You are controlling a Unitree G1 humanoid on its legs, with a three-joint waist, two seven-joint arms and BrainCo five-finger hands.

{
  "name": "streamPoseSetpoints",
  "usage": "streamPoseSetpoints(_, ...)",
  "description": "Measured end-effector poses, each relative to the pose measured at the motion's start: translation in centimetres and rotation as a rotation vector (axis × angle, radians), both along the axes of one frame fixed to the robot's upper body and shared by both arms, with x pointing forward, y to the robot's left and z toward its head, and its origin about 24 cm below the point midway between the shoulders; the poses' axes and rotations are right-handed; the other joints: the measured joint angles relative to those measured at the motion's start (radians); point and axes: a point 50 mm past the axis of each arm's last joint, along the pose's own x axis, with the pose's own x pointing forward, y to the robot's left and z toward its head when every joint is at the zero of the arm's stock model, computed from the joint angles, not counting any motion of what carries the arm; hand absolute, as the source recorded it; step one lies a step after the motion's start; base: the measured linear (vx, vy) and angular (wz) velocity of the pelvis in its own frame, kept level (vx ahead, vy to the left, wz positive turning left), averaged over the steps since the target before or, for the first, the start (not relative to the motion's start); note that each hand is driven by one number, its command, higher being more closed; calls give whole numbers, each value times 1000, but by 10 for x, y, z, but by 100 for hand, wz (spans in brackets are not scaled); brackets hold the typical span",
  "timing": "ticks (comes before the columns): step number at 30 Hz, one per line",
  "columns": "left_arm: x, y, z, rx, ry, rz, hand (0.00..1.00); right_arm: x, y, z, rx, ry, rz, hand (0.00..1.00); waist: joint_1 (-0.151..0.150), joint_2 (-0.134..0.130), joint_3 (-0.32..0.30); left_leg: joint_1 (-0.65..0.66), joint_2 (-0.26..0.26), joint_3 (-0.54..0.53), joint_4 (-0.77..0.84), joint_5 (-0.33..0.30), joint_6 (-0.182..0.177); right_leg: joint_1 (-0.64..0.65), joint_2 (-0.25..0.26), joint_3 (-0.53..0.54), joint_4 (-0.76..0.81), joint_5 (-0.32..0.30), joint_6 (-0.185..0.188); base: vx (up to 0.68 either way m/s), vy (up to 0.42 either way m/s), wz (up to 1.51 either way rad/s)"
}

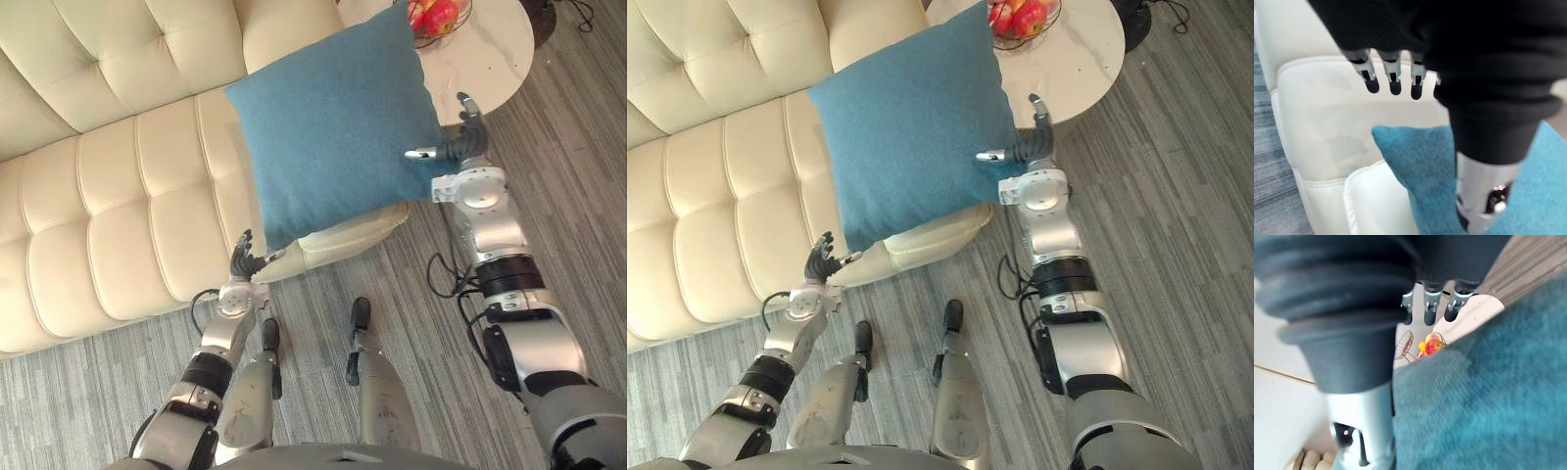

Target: Pick up cushions and gather them together orderly.

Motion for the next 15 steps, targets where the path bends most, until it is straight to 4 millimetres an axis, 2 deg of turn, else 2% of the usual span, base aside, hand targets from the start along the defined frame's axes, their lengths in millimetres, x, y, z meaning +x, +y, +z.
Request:
streamPoseSetpoints(3, 11, -14, 17, -5, -52, -34, 0, 2, 11, -4, 33, 3, 16, 0, 0, -2, 5, -8, 0, -2, -21, 20, -3, -27, -6, -3, 28, -8, 0, -26, -37, 6)
streamPoseSetpoints(7, 20, -24, 29, -12, -73, -44, 0, 6, 24, -3, 39, 11, 38, 0, -9, -9, 17, -6, 4, 8, -26, 24, -5, -31, -10, -3, 33, -8, 0, -6, -9, 0)
streamPoseSetpoints(8, 24, -26, 35, -8, -88, -50, 0, 8, 29, 0, 37, 9, 44, 100, -9, -14, 20, -10, 6, 21, -34, 27, -8, -44, -13, 1, 40, -8, 0, -8, -22, -3)
streamPoseSetpoints(9, 25, -27, 37, -5, -93, -51, 0, 8, 30, 1, 40, 8, 47, 100, -8, -15, 20, -14, 6, 22, -35, 27, -9, -49, -13, 1, 41, -8, 0, 0, 0, 0)
streamPoseSetpoints(10, 26, -28, 39, -3, -98, -49, 100, 8, 32, 2, 41, 5, 50, 100, -8, -16, 20, -19, 6, 24, -35, 28, -10, -55, -14, 2, 43, -7, 0, 0, 0, 0)
streamPoseSetpoints(15, 34, -30, 46, 21, -93, -35, 100, 9, 44, 0, 83, 10, 93, 100, -9, -20, 23, -23, 22, 66, -33, 33, -8, -60, -12, 4, 42, -7, 0, 23, -14, -3)
